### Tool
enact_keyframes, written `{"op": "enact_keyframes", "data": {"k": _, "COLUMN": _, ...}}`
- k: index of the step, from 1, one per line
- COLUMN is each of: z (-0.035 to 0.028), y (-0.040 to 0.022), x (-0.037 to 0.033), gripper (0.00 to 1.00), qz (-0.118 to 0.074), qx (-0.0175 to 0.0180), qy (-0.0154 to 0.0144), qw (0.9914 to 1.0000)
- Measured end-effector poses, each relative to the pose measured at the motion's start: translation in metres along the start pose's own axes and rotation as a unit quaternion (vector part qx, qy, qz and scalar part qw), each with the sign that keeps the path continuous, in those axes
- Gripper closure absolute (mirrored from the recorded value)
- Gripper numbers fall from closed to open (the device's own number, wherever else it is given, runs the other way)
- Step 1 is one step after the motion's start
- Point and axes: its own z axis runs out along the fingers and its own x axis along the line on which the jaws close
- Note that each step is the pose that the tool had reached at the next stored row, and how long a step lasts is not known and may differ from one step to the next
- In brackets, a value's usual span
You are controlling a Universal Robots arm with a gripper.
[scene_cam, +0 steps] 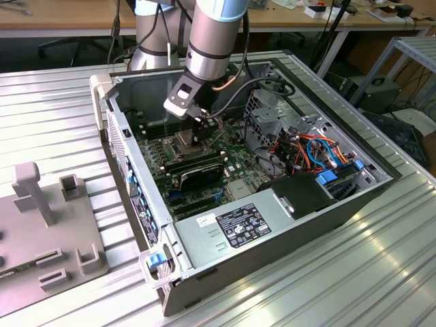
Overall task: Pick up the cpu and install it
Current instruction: 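Place the cpu into insertion slot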
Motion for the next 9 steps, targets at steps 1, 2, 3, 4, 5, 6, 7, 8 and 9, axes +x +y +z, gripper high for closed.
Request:
{"op": "enact_keyframes", "data": {"k": 1, "z": 0.0003, "y": 0.0, "x": -0.0002, "gripper": 0.45, "qz": 0.0, "qx": 0.0, "qy": 0.0, "qw": 1.0}}
{"op": "enact_keyframes", "data": {"k": 2, "z": 0.0006, "y": -0.0001, "x": -0.0005, "gripper": 0.45, "qz": 0.0, "qx": 0.0001, "qy": -0.0001, "qw": 1.0}}
{"op": "enact_keyframes", "data": {"k": 3, "z": 0.0011, "y": 0.0, "x": -0.0007, "gripper": 0.45, "qz": 0.0, "qx": 0.0001, "qy": -0.0002, "qw": 1.0}}
{"op": "enact_keyframes", "data": {"k": 4, "z": 0.0021, "y": 0.0, "x": -0.001, "gripper": 0.45, "qz": -0.001, "qx": 0.0001, "qy": -0.0001, "qw": 1.0}}
{"op": "enact_keyframes", "data": {"k": 5, "z": 0.0033, "y": 0.0, "x": -0.0012, "gripper": 0.45, "qz": -0.002, "qx": 0.0001, "qy": -0.0002, "qw": 1.0}}
{"op": "enact_keyframes", "data": {"k": 6, "z": 0.0044, "y": 0.0, "x": -0.0012, "gripper": 0.45, "qz": -0.003, "qx": 0.0001, "qy": -0.0002, "qw": 1.0}}
{"op": "enact_keyframes", "data": {"k": 7, "z": 0.006, "y": 0.0, "x": -0.0013, "gripper": 0.45, "qz": -0.005, "qx": 0.0001, "qy": -0.0003, "qw": 0.99999}}
{"op": "enact_keyframes", "data": {"k": 8, "z": 0.0074, "y": 0.0001, "x": -0.0013, "gripper": 0.45, "qz": -0.007, "qx": 0.0001, "qy": -0.0003, "qw": 0.99998}}
{"op": "enact_keyframes", "data": {"k": 9, "z": 0.0089, "y": 0.0001, "x": -0.0014, "gripper": 0.45, "qz": -0.008, "qx": 0.0002, "qy": -0.0003, "qw": 0.99997}}
